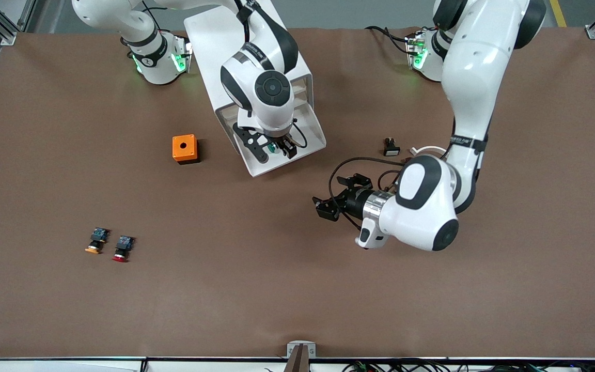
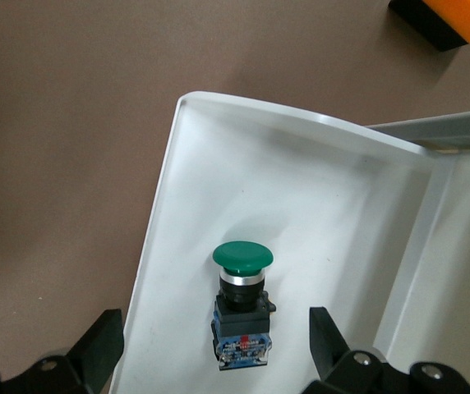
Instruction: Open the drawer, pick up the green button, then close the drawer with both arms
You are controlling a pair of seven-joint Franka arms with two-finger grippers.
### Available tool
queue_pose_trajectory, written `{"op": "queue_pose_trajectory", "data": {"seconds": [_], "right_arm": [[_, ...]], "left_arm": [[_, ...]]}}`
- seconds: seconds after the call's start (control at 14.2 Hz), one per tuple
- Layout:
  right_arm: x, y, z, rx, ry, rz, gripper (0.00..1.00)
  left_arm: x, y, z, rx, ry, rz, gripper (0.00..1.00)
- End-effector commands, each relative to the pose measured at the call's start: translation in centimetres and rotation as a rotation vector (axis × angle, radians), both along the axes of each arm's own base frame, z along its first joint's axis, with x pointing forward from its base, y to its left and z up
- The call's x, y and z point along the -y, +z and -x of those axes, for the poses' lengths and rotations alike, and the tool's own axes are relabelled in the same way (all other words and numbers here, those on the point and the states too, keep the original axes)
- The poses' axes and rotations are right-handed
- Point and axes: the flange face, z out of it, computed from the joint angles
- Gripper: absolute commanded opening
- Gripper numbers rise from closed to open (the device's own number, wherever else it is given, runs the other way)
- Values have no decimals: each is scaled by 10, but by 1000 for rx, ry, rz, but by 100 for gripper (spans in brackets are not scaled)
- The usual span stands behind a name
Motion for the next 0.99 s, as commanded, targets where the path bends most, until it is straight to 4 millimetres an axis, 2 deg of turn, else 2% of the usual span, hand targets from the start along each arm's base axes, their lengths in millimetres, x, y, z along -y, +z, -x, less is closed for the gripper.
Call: {"op": "queue_pose_trajectory", "data": {"seconds": [0.0,0.21,0.28,0.35,0.56,0.63,0.84,0.91], "right_arm": [[-8,-5,6,9,-32,6,100],[-12,-13,10,7,-52,18,100],[-17,-18,14,11,-57,19,100],[-23,-24,19,16,-52,18,100],[-25,-34,27,31,-60,10,100],[-30,-36,33,34,-64,11,100],[-34,-44,45,36,-74,19,100],[-33,-48,47,38,-79,21,100]], "left_arm": [[-4,39,6,144,-55,-82,99],[-8,76,10,296,-111,-201,99],[4,80,18,343,-162,-258,99],[12,80,21,372,-183,-284,99],[15,74,15,450,-175,-314,99],[27,72,21,461,-193,-313,99],[31,53,21,461,-213,-346,99],[39,49,26,461,-230,-353,99]]}}
